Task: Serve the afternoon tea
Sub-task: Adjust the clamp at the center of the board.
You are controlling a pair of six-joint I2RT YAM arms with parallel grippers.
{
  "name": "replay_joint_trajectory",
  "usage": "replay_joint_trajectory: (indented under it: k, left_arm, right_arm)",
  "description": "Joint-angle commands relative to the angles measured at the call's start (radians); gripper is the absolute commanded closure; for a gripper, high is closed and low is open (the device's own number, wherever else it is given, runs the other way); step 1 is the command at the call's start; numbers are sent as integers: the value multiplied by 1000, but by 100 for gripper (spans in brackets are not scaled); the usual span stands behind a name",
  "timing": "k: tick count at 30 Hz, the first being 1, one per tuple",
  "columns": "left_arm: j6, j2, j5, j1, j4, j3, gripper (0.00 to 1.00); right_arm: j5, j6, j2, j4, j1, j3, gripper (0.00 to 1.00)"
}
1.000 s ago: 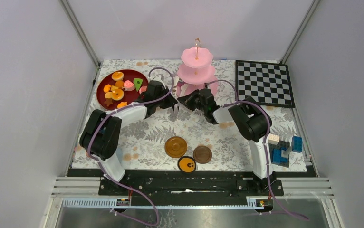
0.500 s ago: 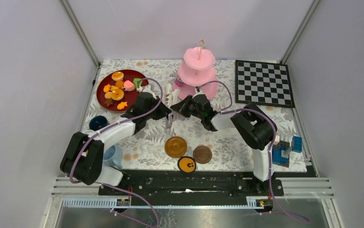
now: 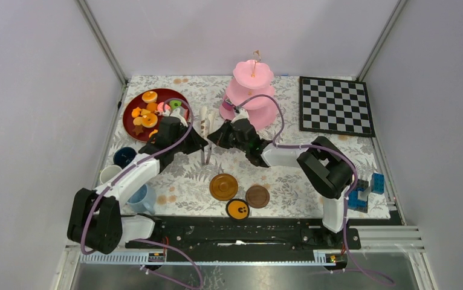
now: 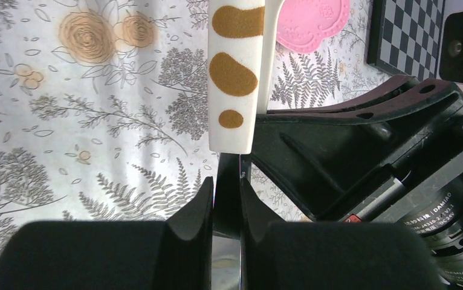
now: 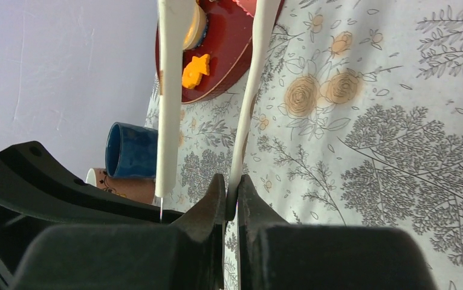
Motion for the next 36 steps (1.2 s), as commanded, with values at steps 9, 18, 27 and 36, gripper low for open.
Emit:
replay_joint_trajectory:
  k: [9, 18, 27, 36]
  left_arm:
    - [77, -150, -98, 179, -89, 11, 100]
    - [70, -200, -116, 187, -74, -13, 100]
    - [31, -402, -230, 187, -11, -98, 100]
    - [17, -321, -70, 187, 25, -108, 100]
  right_arm:
    - [173, -198, 47, -274, -18, 14, 100]
    - [159, -170, 40, -225, -16, -11, 100]
    - [148, -113, 72, -252, -15, 11, 100]
    - [49, -116, 52, -100, -16, -38, 100]
